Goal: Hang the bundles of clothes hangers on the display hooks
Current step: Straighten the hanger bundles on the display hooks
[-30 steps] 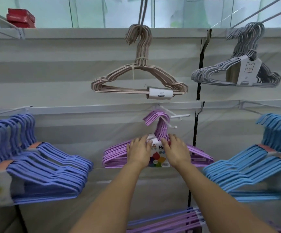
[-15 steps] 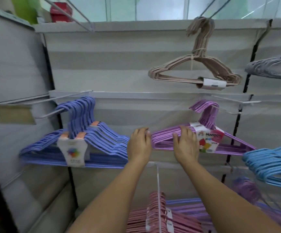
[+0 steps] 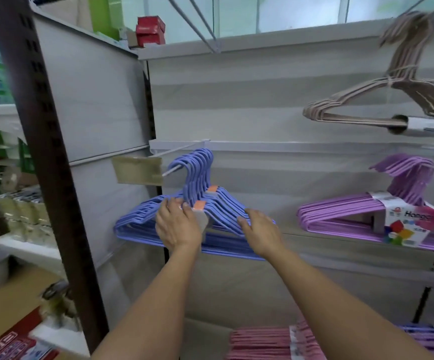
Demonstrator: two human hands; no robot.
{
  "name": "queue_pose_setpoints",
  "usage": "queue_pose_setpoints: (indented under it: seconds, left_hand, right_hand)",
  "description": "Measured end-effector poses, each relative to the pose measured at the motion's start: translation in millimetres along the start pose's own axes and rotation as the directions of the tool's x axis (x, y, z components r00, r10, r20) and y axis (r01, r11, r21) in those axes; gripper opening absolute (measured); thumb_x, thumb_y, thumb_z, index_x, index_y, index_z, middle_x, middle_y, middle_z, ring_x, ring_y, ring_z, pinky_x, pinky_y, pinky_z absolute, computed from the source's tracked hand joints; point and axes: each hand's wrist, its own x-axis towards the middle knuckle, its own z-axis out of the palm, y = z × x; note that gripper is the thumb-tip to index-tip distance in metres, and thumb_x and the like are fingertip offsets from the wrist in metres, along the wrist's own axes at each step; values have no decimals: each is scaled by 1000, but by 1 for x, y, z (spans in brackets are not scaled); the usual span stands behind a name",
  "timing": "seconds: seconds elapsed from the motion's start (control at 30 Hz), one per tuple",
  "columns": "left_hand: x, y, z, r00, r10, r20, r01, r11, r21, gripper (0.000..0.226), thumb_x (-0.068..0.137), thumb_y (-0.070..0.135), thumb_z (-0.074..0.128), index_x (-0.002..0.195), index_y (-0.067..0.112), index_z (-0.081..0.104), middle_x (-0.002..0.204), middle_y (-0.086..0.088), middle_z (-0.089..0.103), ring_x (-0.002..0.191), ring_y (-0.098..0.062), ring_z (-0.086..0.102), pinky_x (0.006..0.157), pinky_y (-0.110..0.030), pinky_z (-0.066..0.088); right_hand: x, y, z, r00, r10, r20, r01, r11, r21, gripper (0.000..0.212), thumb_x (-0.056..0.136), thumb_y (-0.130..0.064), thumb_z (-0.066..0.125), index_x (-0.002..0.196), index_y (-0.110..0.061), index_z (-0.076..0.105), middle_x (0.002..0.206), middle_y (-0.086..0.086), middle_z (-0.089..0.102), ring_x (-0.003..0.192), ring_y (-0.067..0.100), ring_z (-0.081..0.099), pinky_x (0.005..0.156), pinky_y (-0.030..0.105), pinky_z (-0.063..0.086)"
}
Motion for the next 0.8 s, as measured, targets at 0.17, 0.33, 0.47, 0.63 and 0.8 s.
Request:
queue_pose_setpoints:
  seconds: [0.17, 0.33, 0.47, 0.63, 0.8]
  left_hand:
    - [38, -26, 4, 917, 113, 383, -212, 951, 227, 63, 99, 54, 17, 151, 20, 17, 161, -1, 8, 148, -22, -3, 118, -50, -4]
    - [52, -40, 12, 816, 224, 532, -368, 912, 180, 72, 93, 65, 17, 151, 23, 17, 161, 1, 4, 148, -23, -3, 115, -53, -8]
    - [56, -50, 18, 823, 287, 489, -408, 899, 159, 56, 99, 53, 19, 149, 28, 20, 158, 3, 13, 147, -23, 4, 115, -55, -1]
    - [63, -50, 27, 840, 305, 449, -411, 898, 159, 49, 101, 47, 23, 146, 29, 29, 156, 2, 20, 145, -23, 10, 115, -56, 3]
    - [68, -52, 35, 854, 319, 411, -419, 890, 180, 47, 100, 45, 25, 143, 27, 32, 152, 0, 26, 144, -23, 11, 116, -55, 5]
  right_hand:
    - [16, -39, 28, 999, -1, 50, -2, 998, 60, 60, 100, -49, 31, 150, -18, 25, 155, 3, 29, 141, 25, 27, 112, 41, 28]
    - [28, -54, 50, 993, 87, 74, -92, 993, 70, 66, 98, -56, 26, 153, -22, 14, 158, 0, 19, 143, 26, 20, 113, 50, 23]
    - [31, -60, 61, 982, 185, 23, -183, 981, -69, 57, 101, -50, 19, 153, -26, 10, 157, -2, 20, 143, 24, 18, 114, 55, 9]
    - [41, -66, 67, 967, 250, -44, -252, 966, -55, 53, 102, -46, 21, 151, -28, 16, 153, 2, 31, 140, 27, 25, 114, 54, 14]
    - [52, -65, 77, 967, 247, -58, -248, 969, -12, 53, 102, -47, 24, 151, -28, 18, 153, 2, 32, 138, 30, 29, 111, 50, 25]
